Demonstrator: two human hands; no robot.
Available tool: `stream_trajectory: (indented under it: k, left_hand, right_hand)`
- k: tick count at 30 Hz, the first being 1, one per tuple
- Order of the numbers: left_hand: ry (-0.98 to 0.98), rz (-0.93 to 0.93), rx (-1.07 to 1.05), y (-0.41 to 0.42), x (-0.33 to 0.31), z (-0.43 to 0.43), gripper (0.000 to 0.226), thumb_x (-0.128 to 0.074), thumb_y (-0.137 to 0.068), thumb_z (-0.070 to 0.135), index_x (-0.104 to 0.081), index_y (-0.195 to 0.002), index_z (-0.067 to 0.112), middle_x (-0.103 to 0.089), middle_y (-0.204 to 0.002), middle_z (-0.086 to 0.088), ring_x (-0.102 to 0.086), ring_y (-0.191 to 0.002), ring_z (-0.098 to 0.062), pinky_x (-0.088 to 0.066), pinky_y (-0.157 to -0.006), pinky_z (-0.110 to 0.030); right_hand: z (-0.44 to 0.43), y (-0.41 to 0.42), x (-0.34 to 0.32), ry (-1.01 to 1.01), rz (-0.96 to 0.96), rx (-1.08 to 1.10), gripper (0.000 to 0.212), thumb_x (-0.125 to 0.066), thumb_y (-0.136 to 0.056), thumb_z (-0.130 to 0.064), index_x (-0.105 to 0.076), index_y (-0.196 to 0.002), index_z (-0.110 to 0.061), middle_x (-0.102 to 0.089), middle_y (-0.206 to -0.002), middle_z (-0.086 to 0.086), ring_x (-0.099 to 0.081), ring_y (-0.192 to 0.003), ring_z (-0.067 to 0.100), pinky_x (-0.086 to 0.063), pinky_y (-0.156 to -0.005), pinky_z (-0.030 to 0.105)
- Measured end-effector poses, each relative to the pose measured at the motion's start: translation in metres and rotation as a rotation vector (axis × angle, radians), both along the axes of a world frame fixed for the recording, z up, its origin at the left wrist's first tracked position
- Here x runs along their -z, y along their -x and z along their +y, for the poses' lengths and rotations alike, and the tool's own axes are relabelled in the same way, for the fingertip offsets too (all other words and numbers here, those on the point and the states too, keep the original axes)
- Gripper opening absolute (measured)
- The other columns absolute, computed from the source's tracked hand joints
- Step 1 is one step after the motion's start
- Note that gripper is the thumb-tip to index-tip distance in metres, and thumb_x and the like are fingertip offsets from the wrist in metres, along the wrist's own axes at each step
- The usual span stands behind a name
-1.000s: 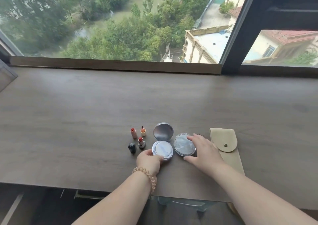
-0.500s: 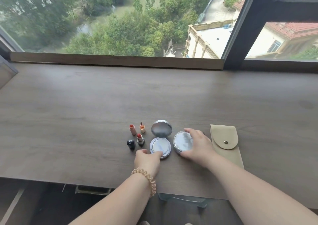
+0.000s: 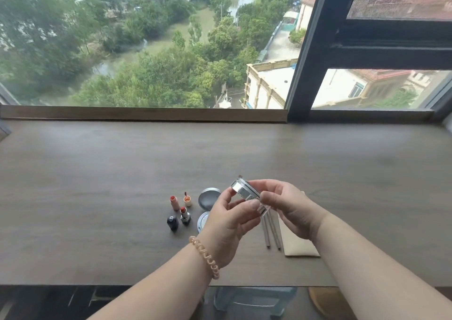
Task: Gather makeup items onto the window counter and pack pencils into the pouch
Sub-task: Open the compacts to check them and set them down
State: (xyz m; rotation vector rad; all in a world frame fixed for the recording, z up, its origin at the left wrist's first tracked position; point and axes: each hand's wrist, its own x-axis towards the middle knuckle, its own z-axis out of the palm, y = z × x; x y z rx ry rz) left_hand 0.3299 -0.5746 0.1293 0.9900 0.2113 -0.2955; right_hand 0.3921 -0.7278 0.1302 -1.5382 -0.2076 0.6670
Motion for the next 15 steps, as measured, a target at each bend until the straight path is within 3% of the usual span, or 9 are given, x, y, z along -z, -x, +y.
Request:
stream_trajectory:
  k: [4,9,12,15]
  left_hand:
    - [0.019,-0.011,-0.002,0.003,-0.006,-0.008,0.070,-0.079,-0.058,0.024,-0.054,-0.122,0.008,-0.064,-0.103,-0.014,-0.064,-0.097,-0.031,-0.055,-0.078,-0.032]
    - [0.033,-0.022,0.019,0.005,-0.008,-0.011,0.065,-0.076,-0.060,0.023,-0.057,-0.120,0.006,-0.062,-0.105,-0.017,-0.061,-0.099,-0.034,-0.054,-0.081,-0.034]
    - [0.092,-0.033,0.056,0.007,-0.006,-0.009,0.067,-0.073,-0.060,0.019,-0.055,-0.122,0.003,-0.060,-0.106,-0.019,-0.058,-0.100,-0.036,-0.054,-0.081,-0.034]
    - [0.159,-0.047,0.138,0.008,-0.003,-0.005,0.068,-0.072,-0.062,0.017,-0.052,-0.125,0.005,-0.062,-0.107,-0.017,-0.058,-0.102,-0.037,-0.052,-0.086,-0.038]
  right_hand:
    - [-0.002,0.010,-0.009,0.051,-0.073,0.068,0.099,-0.082,-0.040,-0.068,-0.061,-0.118,-0.011,-0.069,-0.113,0.012,-0.062,-0.111,0.024,-0.042,-0.103,0.044]
    - [-0.002,0.019,-0.011,0.074,-0.175,0.150,0.093,-0.078,-0.036,-0.074,-0.066,-0.108,-0.017,-0.073,-0.102,0.005,-0.067,-0.097,0.013,-0.047,-0.082,0.024]
    - [-0.003,0.019,-0.011,0.045,-0.196,0.183,0.087,-0.076,-0.043,-0.072,-0.067,-0.105,-0.011,-0.073,-0.100,0.010,-0.068,-0.096,0.019,-0.051,-0.079,0.025]
    - [-0.004,0.017,-0.013,0.016,-0.205,0.189,0.084,-0.071,-0.052,-0.074,-0.070,-0.099,-0.005,-0.072,-0.100,0.017,-0.067,-0.096,0.025,-0.050,-0.085,0.033]
